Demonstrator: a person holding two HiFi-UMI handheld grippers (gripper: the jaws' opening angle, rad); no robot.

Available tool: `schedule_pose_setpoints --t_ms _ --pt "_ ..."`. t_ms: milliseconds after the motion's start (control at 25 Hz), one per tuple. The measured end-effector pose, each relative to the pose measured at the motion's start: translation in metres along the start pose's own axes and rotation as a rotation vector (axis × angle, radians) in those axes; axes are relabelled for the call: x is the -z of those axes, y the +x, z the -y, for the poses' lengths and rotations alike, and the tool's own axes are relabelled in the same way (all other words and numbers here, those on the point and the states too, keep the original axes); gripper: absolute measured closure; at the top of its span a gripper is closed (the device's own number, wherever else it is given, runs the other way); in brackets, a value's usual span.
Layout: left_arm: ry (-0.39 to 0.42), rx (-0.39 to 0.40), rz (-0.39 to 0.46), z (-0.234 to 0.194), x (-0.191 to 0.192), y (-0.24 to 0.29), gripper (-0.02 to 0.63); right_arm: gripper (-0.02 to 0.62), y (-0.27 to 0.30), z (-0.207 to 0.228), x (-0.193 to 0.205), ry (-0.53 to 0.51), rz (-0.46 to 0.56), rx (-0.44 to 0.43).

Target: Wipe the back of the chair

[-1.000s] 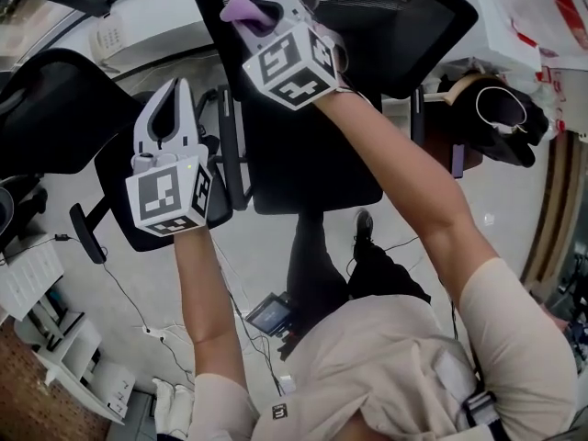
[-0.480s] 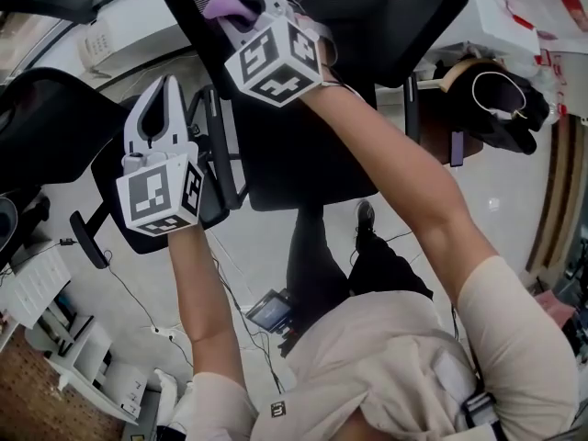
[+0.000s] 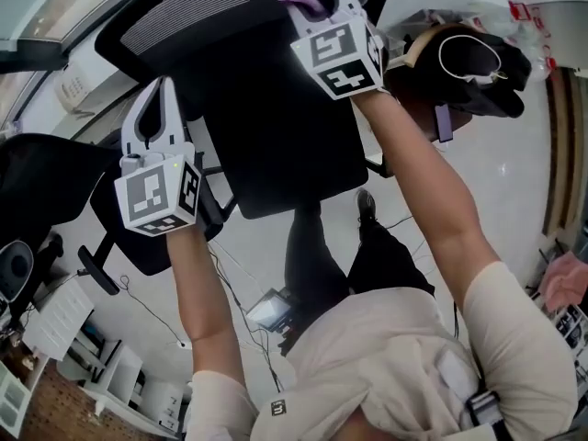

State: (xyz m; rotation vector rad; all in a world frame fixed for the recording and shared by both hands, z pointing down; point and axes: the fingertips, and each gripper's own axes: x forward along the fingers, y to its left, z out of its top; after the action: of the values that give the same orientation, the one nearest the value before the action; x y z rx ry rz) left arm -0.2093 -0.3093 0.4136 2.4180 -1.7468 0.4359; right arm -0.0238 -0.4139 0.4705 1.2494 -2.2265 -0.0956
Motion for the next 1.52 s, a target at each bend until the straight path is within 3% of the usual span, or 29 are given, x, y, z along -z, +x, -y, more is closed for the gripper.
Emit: schedule_pose_setpoints --t_ms 120,240,560,880,1160,1360,1520 --pt "0.009 0.036 0.002 0.024 -0.005 0.015 0.598 0.505 -0.024 0.051 0.028 0.061 -0.035 0.089" --pt "0.014 0.062 0.002 0.044 -0.009 0.029 0.598 0.506 -0.038 0.076 0.042 0.083 -0.047 0.121" --pt "0.023 0.094 0.009 0.067 -0.017 0.041 0.598 0.506 -0.042 0.079 0.043 0.096 -0.041 0.104" --pt "0.007 0.064 0.006 0.053 -0.009 0.032 0.598 0.505 -0.036 0.071 0.041 0.097 -0.042 0.102" --pt "-0.022 -0.014 0.007 0.004 0.004 0.002 0.598 0.505 -0.006 0.01 0.006 0.065 -0.005 -0.004" --pt "-0.048 -0.098 -0.005 -0.047 0.023 -0.034 0.598 0.505 0.027 -0.068 -0.04 0.026 0.049 -0.121" --pt "-0.072 -0.174 -0.025 -0.085 0.043 -0.066 0.598 0.505 0.055 -0.153 -0.077 -0.029 0.08 -0.267"
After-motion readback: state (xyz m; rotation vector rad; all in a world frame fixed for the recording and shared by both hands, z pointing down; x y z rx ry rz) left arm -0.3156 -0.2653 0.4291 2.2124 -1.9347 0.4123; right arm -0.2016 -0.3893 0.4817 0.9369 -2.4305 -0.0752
